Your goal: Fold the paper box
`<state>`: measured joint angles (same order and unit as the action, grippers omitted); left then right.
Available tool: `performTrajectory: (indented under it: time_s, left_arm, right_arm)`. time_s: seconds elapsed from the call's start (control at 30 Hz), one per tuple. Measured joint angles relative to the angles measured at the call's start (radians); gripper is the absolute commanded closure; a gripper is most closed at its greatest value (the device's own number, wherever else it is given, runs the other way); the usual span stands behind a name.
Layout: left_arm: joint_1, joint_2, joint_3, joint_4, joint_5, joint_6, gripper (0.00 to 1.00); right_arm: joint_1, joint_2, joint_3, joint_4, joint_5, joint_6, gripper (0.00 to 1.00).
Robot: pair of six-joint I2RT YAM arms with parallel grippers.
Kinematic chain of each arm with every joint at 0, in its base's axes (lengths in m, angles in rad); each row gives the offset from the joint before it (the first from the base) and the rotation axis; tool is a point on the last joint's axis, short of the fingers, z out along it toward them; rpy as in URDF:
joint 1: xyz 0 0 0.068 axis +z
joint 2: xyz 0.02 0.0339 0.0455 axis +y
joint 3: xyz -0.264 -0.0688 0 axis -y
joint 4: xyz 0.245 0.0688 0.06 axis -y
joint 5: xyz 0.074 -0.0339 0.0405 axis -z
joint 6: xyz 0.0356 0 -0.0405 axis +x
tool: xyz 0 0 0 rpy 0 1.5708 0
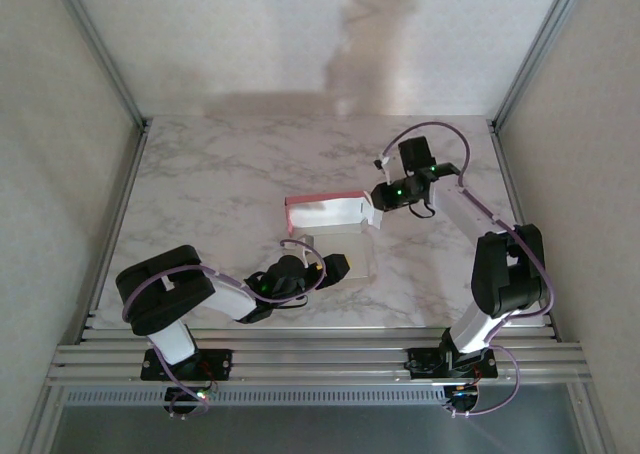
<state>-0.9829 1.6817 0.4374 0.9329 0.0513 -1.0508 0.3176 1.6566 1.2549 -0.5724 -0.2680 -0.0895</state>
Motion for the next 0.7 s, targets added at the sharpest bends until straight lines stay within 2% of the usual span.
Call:
performTrajectory:
  time_s: [0.2,0.37,0.5,0.7]
  left_arm:
    - [0.0,-0.018,0.0,-0.022,0.0,0.0,0.01]
    - [0.022,-0.125,0.0,-0.113,0.006,0.005,0.0]
    - [0.086,-0.269,0.024,-0.215,0.034,0.031,0.01]
    - [0.222,-0.476,0.191,-0.486,0.093,0.156,0.01]
  right_arm:
    - [0.041,-0.008,-0.015,0.006,0.079,-0.002,0.94]
    - [0.089,-0.047,-0.045,0.013,0.121,-0.001,0.97]
    - [0.14,-0.076,-0.064,0.027,0.145,-0.001,0.99]
    - [0.23,-0.069,-0.04,0.038,0.157,-0.013,1.0]
